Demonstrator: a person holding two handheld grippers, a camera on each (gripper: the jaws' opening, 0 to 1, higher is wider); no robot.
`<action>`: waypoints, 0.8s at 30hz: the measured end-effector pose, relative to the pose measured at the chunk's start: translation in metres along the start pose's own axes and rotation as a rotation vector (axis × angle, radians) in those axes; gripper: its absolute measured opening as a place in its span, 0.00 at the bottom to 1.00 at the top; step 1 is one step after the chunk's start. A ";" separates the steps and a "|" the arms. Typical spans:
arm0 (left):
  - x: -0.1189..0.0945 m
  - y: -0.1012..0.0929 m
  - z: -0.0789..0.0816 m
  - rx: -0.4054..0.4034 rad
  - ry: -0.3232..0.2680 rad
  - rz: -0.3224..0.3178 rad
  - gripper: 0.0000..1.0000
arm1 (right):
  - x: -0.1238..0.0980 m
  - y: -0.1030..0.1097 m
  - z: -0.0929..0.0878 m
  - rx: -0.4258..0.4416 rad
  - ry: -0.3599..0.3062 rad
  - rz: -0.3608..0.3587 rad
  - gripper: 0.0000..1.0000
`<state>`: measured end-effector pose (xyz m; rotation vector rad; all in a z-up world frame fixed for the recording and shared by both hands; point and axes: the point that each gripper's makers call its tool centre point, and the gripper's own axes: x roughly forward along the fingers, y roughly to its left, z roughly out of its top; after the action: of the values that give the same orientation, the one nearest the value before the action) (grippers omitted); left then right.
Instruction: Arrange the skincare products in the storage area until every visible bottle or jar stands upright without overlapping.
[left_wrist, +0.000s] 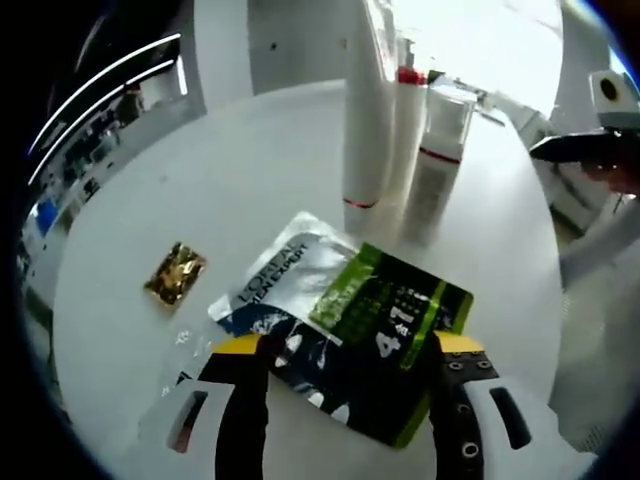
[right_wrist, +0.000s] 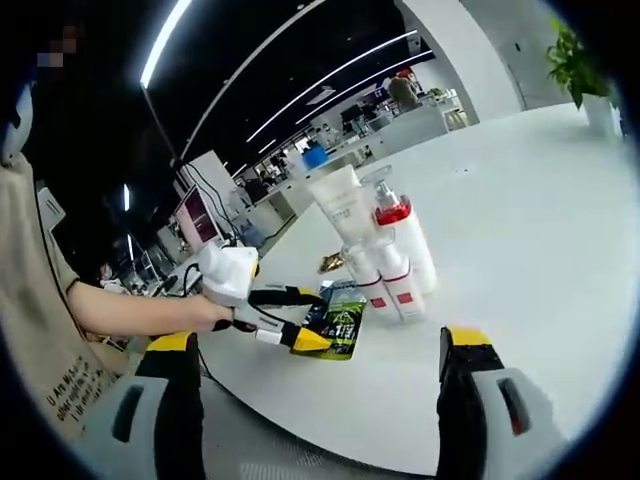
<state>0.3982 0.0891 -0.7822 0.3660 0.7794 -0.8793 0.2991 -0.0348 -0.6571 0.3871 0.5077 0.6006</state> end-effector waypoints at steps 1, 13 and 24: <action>0.000 0.000 0.000 0.003 0.001 0.000 0.63 | 0.000 0.000 0.000 0.000 0.000 0.000 1.00; -0.001 -0.002 0.000 0.007 -0.003 -0.002 0.63 | 0.000 -0.001 0.001 -0.001 -0.003 -0.002 1.00; 0.000 -0.009 -0.001 0.026 -0.003 -0.017 0.63 | -0.001 0.000 0.002 -0.006 -0.006 -0.006 1.00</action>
<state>0.3907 0.0844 -0.7826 0.3811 0.7700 -0.9061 0.2995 -0.0358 -0.6556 0.3816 0.5006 0.5952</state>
